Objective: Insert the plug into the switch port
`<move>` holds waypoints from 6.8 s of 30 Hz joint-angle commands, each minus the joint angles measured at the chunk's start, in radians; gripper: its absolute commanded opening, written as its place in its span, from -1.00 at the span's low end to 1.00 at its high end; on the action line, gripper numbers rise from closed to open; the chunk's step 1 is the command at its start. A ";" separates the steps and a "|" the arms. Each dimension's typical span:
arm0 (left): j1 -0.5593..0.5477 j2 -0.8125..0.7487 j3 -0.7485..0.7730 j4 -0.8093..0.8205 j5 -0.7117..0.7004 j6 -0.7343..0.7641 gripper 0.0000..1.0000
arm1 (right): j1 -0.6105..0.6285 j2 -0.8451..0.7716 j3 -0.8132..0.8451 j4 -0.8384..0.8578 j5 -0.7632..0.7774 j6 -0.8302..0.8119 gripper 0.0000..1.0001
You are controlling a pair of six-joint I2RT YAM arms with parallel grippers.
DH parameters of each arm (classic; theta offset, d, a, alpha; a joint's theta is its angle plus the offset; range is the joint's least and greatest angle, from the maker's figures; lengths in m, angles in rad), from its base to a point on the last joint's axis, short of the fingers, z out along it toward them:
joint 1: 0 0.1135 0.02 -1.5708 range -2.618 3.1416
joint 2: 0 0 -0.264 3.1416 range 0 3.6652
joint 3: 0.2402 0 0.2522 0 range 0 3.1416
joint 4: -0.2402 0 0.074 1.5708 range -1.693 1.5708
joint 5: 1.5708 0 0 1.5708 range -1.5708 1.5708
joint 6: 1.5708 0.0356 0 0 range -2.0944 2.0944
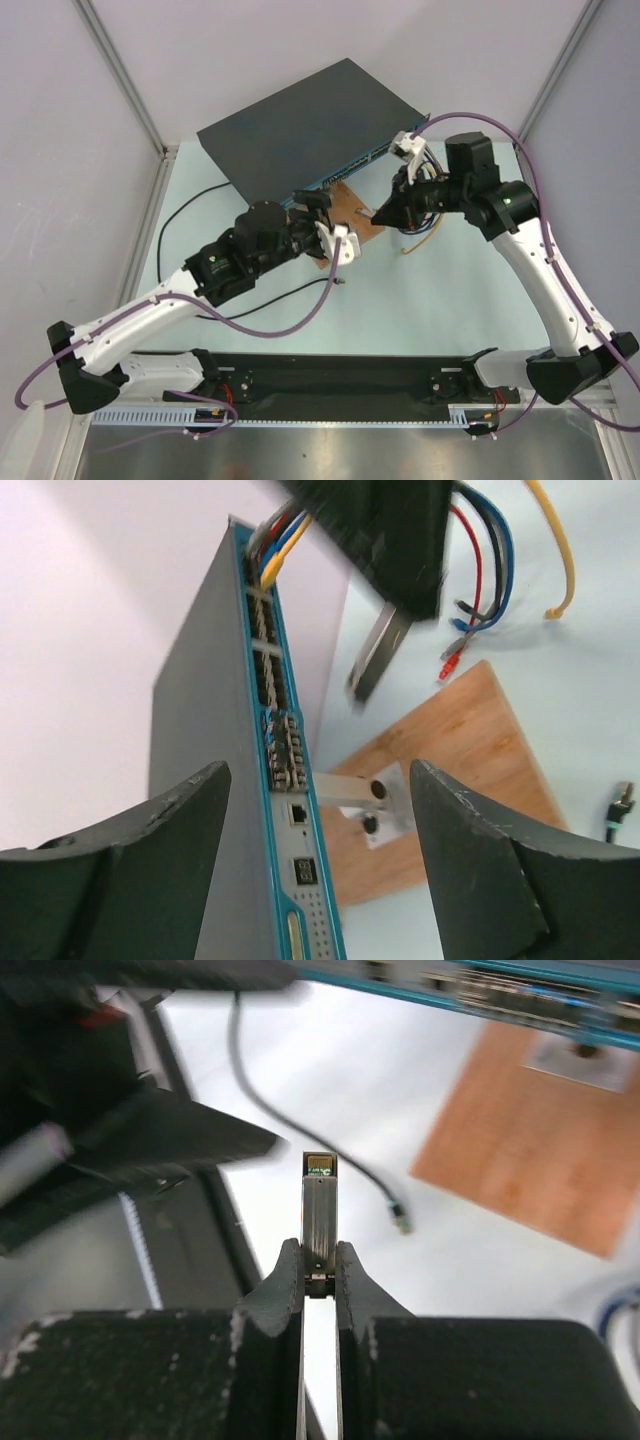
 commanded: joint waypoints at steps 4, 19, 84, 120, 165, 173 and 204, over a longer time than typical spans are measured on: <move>0.207 -0.008 0.229 -0.096 0.133 -0.609 0.63 | -0.129 -0.111 -0.096 0.256 0.095 0.014 -1.00; 0.971 -0.128 -0.010 0.023 0.630 -1.639 0.85 | -0.155 -0.030 -0.148 0.404 0.348 -0.215 -1.00; 1.114 0.085 -0.391 0.697 0.910 -2.161 -0.77 | -0.180 0.151 -0.079 0.596 0.511 -0.169 -1.00; 1.114 0.088 -0.383 0.671 0.907 -2.151 -0.99 | -0.189 0.211 -0.050 0.559 0.412 -0.091 -1.00; 1.115 0.105 -0.377 0.669 0.908 -2.149 -0.99 | -0.189 0.199 -0.121 0.634 0.327 -0.066 -1.00; 1.114 0.108 -0.379 0.672 0.908 -2.154 -1.00 | -0.162 0.183 -0.108 0.629 0.354 -0.074 -1.00; 1.114 0.111 -0.371 0.648 0.914 -2.135 -0.99 | -0.227 0.261 0.040 0.461 0.186 -0.201 -1.00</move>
